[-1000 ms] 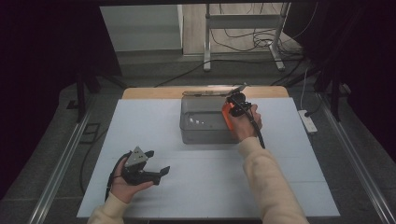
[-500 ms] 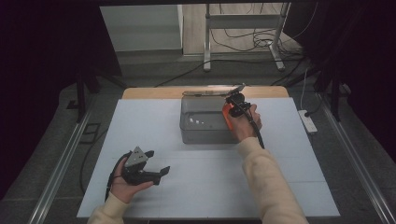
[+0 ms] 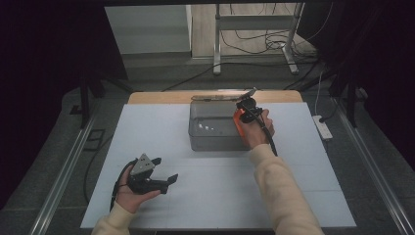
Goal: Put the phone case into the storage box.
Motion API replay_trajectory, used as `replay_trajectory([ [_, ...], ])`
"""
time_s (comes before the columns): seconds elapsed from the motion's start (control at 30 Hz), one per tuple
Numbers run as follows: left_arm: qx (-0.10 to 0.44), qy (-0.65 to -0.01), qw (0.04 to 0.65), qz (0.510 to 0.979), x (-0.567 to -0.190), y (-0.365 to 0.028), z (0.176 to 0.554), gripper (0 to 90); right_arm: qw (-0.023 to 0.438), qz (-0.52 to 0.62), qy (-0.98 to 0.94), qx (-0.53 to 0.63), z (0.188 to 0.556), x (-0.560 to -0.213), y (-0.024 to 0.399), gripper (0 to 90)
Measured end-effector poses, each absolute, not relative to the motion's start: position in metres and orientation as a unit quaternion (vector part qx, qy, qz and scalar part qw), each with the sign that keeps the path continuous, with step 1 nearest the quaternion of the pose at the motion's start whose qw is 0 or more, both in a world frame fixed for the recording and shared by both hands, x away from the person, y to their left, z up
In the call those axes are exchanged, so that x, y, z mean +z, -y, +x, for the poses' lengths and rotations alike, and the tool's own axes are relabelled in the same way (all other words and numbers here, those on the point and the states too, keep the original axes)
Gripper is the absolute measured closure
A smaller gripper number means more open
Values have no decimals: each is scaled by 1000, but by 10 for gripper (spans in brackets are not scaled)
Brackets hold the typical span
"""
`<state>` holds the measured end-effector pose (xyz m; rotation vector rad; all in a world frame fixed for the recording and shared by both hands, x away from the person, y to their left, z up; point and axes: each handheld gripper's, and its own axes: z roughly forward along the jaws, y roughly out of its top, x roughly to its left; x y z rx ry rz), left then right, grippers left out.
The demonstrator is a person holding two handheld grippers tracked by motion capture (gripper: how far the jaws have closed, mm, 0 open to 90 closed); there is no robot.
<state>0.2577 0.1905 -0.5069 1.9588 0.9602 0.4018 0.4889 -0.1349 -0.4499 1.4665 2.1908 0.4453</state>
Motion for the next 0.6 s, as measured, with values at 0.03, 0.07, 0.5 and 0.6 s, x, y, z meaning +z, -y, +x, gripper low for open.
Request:
replay_trajectory([
  [0.03, 162, -387, 445, 791, -507, -190, 258, 122, 232, 534, -797, 162, 489, -450, 135, 782],
  [0.07, 162, -387, 445, 791, -507, -190, 258, 122, 231, 533, -797, 164, 489, -450, 135, 776],
  [0.5, 161, -387, 446, 791, -507, -190, 258, 121, 258, 513, -799, 175, 482, -439, 133, 700],
  [0.6, 160, -387, 447, 791, -507, -190, 258, 121, 264, 508, -799, 182, 480, -436, 133, 661],
])
